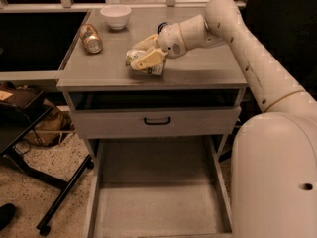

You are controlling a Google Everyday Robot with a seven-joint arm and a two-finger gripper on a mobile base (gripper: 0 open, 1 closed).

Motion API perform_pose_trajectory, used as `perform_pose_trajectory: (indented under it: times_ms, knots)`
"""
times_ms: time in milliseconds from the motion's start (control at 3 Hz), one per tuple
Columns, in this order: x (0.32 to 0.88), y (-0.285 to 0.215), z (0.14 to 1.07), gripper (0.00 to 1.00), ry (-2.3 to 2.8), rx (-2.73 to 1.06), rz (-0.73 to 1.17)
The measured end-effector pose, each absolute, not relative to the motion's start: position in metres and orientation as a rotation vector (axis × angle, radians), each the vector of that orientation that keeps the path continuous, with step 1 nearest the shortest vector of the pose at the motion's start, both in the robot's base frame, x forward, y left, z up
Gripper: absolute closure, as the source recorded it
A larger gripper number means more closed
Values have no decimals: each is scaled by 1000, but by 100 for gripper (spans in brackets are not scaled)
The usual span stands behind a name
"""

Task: Pick 7up can from middle drawer and place on counter

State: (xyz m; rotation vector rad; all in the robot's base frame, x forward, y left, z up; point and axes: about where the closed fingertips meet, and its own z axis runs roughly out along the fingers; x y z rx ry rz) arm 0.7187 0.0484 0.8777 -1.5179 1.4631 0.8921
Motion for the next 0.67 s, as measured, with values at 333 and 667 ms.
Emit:
perform_pose_trajectory:
  times_ms: [333, 667]
  knots:
    - [719, 48, 878, 0, 1463, -1518, 892]
    - [719, 48, 878, 0, 1463, -1518, 892]
